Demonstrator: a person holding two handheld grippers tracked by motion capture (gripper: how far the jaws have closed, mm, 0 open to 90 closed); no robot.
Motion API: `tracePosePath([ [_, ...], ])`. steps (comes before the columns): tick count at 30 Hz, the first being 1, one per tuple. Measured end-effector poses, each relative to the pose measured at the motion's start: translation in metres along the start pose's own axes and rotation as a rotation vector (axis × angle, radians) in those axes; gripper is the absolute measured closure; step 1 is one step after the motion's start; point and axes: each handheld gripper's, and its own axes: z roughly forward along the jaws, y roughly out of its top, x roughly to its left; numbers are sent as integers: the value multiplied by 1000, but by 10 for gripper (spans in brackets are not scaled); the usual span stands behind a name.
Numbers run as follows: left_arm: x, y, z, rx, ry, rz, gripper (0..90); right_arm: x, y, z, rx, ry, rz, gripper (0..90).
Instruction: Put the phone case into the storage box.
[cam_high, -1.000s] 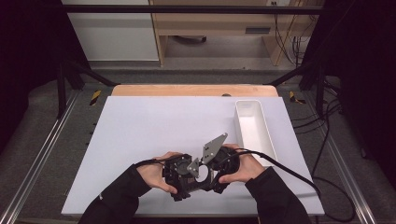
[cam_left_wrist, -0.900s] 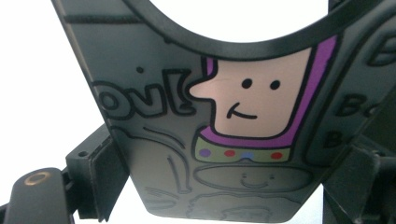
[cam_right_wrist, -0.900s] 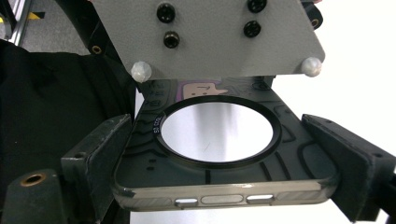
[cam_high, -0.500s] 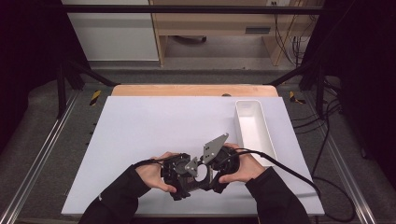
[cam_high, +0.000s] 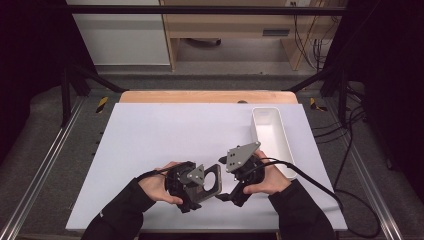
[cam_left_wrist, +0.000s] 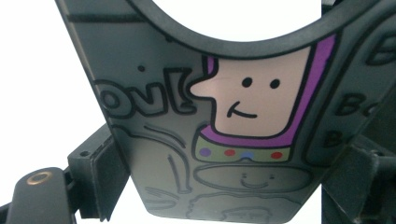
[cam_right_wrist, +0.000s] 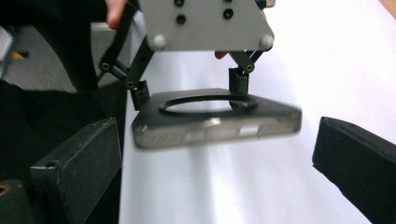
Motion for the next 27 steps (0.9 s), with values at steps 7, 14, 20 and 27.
tracePosePath([
  [7,0,-12,-4,-73,-1,-31,116,-2,-19,-5,-99,5,71,9],
  [14,1,-19,-2,-142,-31,-49,116,-2,-36,-7,-217,26,144,6],
  [20,-1,-17,1,-165,-50,-38,116,0,-43,-5,-259,47,167,5],
  [27,-1,-12,5,-171,-71,-19,116,4,-43,0,-278,67,166,9],
])
